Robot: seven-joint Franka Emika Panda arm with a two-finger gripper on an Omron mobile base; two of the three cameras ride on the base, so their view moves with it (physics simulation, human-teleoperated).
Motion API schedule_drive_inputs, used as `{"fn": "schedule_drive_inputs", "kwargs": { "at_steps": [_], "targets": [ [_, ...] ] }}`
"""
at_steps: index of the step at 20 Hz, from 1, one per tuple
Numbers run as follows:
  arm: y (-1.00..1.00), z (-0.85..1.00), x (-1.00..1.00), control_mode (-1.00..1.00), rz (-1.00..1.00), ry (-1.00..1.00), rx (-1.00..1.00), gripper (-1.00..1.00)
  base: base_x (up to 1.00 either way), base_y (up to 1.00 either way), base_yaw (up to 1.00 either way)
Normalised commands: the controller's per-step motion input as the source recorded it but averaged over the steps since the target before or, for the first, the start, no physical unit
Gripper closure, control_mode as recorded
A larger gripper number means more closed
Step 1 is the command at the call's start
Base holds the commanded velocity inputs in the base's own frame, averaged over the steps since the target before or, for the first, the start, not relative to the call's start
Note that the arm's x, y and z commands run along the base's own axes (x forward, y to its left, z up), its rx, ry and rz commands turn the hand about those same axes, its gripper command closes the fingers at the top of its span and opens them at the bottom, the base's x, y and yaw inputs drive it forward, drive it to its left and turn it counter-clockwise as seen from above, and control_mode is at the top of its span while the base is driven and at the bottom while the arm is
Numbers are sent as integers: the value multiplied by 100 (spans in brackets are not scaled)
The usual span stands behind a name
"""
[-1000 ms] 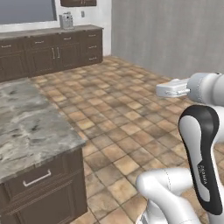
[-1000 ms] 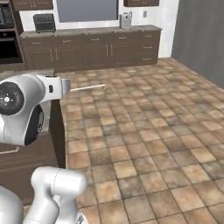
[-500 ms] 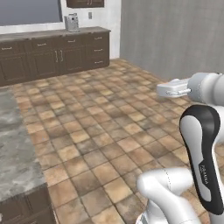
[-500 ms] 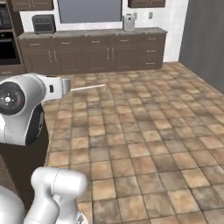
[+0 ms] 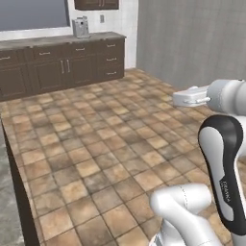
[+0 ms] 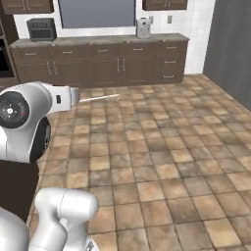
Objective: Open the cabinet and move the ladle to the pot. Then close the cabinet.
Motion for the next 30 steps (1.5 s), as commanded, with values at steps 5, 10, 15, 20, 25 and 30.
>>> {"fn": "schedule_drive_inputs", "kwargs": {
  "at_steps": [5,10,15,20,25,30],
  "targets": [
    [0,0,0,100,0,0,0,100,100,0,0],
    [0,0,0,100,0,0,0,100,100,-15,8],
    [0,0,0,100,0,0,0,100,100,-7,23],
    [0,0,0,100,0,0,0,100,100,-1,22],
    [0,0,0,100,0,0,0,100,100,-6,37],
    [0,0,0,100,0,0,0,100,100,-11,41]
  ]
}}
